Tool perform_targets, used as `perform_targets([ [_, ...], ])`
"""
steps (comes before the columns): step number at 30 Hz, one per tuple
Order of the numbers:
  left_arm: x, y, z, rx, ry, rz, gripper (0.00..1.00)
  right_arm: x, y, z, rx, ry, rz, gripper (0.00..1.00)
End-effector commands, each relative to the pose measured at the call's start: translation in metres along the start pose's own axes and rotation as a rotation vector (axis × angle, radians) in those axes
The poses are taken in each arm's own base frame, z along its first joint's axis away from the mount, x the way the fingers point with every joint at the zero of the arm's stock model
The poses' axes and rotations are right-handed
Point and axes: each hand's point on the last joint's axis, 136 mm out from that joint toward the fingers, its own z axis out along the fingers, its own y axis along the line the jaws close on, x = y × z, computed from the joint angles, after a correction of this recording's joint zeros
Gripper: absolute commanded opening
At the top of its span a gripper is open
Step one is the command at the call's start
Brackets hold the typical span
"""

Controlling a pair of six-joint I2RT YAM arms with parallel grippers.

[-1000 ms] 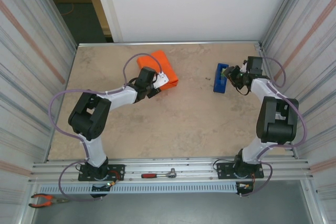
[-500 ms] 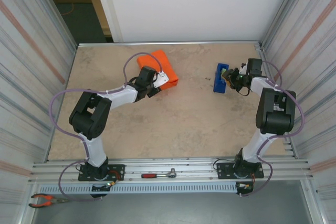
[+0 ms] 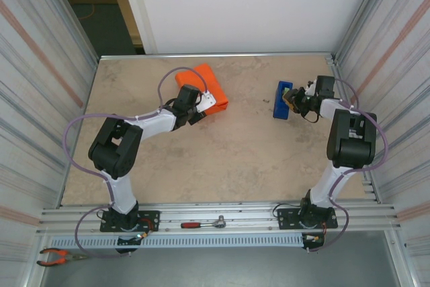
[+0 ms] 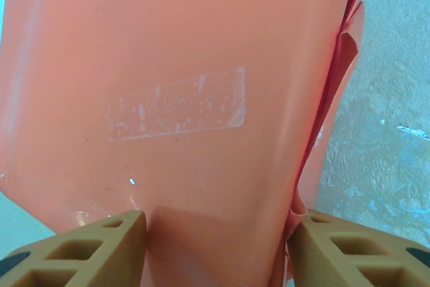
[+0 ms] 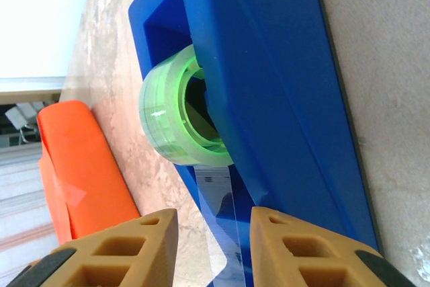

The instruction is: Wrap the gift box in paper

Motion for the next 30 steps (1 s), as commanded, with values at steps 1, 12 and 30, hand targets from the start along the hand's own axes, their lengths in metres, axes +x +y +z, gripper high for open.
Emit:
perform_targets([
  [1,0.035,-0.027,0.011,0.105,0.113,-0.01,0.55,0.003,-0.006,0.004,-0.028,0.015,0.031,0.28],
  [12,0.035,-0.027,0.011,0.104,0.114,-0.01,0.55,0.008,-0.012,0.002,-0.073,0.013,0.082,0.28],
  [30,0.035,-0.027,0.012,0.104,0.113,-0.01,0.54,0.02,-0.024,0.002,-0.148,0.013,0.17,0.26],
])
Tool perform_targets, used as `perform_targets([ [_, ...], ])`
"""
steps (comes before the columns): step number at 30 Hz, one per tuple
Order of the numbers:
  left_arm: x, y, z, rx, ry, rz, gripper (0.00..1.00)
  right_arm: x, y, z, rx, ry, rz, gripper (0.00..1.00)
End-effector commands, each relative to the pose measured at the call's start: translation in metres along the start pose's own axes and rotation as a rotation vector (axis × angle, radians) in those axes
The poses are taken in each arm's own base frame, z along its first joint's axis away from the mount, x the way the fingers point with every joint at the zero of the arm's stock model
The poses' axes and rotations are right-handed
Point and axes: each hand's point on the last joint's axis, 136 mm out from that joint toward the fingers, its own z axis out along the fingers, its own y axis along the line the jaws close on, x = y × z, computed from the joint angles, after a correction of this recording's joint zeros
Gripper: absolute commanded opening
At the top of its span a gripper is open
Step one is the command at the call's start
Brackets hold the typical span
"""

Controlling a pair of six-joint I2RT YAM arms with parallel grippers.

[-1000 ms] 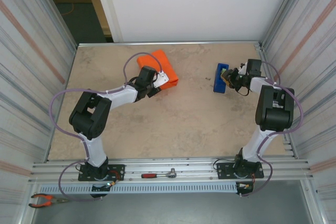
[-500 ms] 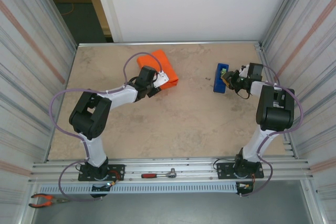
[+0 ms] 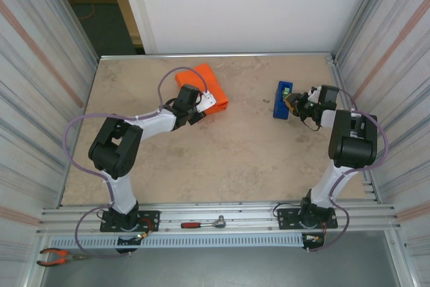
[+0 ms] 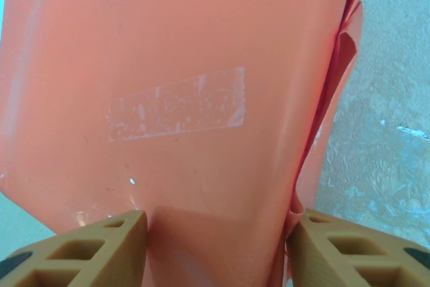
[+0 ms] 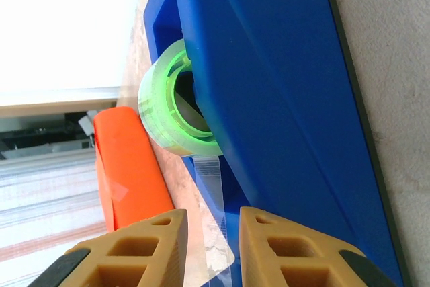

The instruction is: Wrap the gift box in paper

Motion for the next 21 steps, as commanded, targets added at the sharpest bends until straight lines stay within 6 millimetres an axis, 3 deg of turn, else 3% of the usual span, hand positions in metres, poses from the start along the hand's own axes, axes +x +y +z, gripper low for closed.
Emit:
perform_targets([
  [1,0.035,-0.027,0.012,0.104,0.114,-0.009,0.54,0.015,-0.019,0.0,0.03,0.034,0.086,0.25],
  [8,0.035,-0.028,0.012,0.105,0.114,-0.009,0.54,0.018,-0.024,0.001,0.027,0.038,0.095,0.18],
  [13,0.035,-0.027,0.012,0.104,0.114,-0.01,0.54,0.017,-0.02,0.0,0.011,0.036,0.096,0.0],
  [21,0.036,-0.028,0.013,0.107,0.117,-0.008,0.54,0.012,0.014,-0.013,-0.069,0.01,0.078,0.0],
])
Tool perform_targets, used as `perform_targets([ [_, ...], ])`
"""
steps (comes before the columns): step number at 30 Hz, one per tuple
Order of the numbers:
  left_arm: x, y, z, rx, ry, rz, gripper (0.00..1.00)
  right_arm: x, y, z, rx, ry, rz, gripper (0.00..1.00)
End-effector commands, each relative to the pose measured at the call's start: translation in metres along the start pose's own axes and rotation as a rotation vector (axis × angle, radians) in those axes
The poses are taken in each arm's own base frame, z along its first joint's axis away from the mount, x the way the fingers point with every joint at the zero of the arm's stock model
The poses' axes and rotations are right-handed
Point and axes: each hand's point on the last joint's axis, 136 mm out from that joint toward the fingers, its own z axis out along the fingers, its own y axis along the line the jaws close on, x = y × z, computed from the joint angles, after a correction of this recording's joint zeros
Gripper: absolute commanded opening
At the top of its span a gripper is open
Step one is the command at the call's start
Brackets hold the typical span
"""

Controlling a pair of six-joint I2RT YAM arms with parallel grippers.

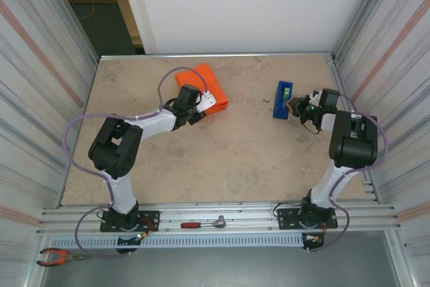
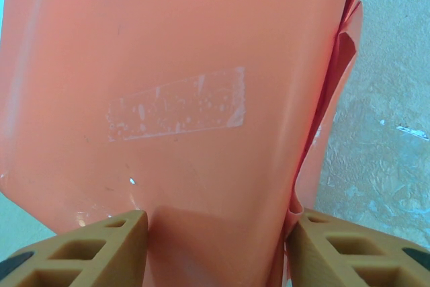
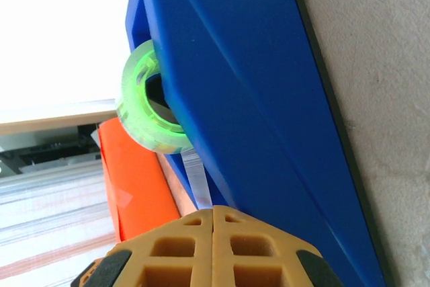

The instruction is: Wrap the gift box in paper

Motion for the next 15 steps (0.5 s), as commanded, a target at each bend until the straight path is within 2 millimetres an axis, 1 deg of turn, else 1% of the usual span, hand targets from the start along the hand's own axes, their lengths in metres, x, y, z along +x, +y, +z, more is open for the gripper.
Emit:
perform_targets([
  [1,0.036,-0.028,0.013,0.107,0.117,-0.008,0.54,0.013,0.023,-0.01,-0.056,0.035,0.008,0.0],
  [5,0.035,-0.027,0.013,0.106,0.117,-0.01,0.53,0.019,0.038,-0.018,-0.077,0.032,-0.013,0.0],
  [7,0.035,-0.028,0.013,0.106,0.117,-0.01,0.53,0.023,0.041,-0.021,-0.077,0.035,-0.02,0.0],
  [12,0.036,-0.028,0.014,0.105,0.122,-0.008,0.53,0.031,0.039,-0.029,-0.067,0.026,-0.012,0.0],
  [15,0.036,-0.028,0.014,0.105,0.121,-0.008,0.53,0.038,0.033,-0.033,-0.053,0.022,0.0,0.0],
])
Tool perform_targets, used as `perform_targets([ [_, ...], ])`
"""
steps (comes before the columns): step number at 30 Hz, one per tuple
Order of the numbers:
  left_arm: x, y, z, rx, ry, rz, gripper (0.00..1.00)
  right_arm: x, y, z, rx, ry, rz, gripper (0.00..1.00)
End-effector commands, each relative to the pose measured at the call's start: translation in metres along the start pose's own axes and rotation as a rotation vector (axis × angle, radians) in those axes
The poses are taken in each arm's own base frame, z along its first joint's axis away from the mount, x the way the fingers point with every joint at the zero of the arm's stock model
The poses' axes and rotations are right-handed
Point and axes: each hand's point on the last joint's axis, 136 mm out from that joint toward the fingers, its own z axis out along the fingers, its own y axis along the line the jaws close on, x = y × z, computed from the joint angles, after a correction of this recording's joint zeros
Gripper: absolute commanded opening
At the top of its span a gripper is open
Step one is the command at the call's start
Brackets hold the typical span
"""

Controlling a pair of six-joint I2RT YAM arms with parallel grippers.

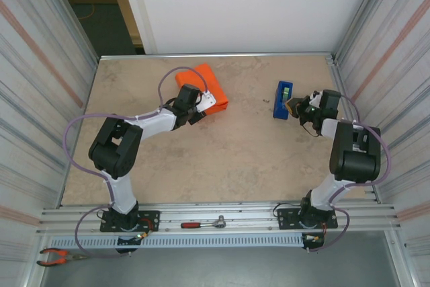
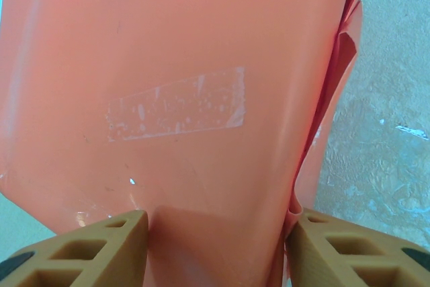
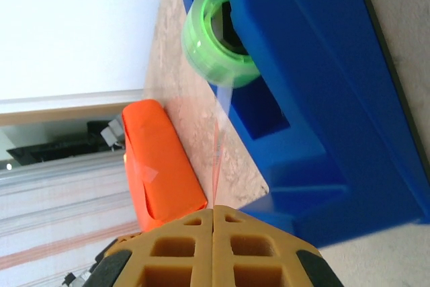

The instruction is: Wrap the gift box in paper

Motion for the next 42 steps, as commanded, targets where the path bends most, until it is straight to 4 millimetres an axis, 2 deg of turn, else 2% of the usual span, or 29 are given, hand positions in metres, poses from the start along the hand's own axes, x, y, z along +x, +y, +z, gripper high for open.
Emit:
perform_targets([
  [1,0.036,-0.028,0.014,0.102,0.116,-0.011,0.53,0.016,0.009,-0.01,-0.022,0.025,0.01,0.0],
  [7,0.036,-0.028,0.014,0.102,0.116,-0.009,0.53,0.027,0.001,-0.015,-0.01,0.02,0.029,0.0],
  [10,0.036,-0.028,0.014,0.102,0.116,-0.009,0.53,0.031,0.0,-0.018,-0.013,0.02,0.037,0.0],
  [15,0.036,-0.028,0.014,0.104,0.116,-0.009,0.53,0.033,0.012,-0.026,-0.031,0.012,0.021,0.0],
  [23,0.035,-0.028,0.014,0.103,0.114,-0.009,0.53,0.038,0.005,-0.029,-0.01,0.013,0.039,0.0],
  [31,0.036,-0.028,0.014,0.104,0.114,-0.009,0.53,0.047,-0.013,-0.025,0.017,0.018,0.078,0.0],
  [42,0.036,-0.028,0.014,0.104,0.115,-0.007,0.53,0.049,-0.051,-0.009,0.055,0.012,0.172,0.0],
])
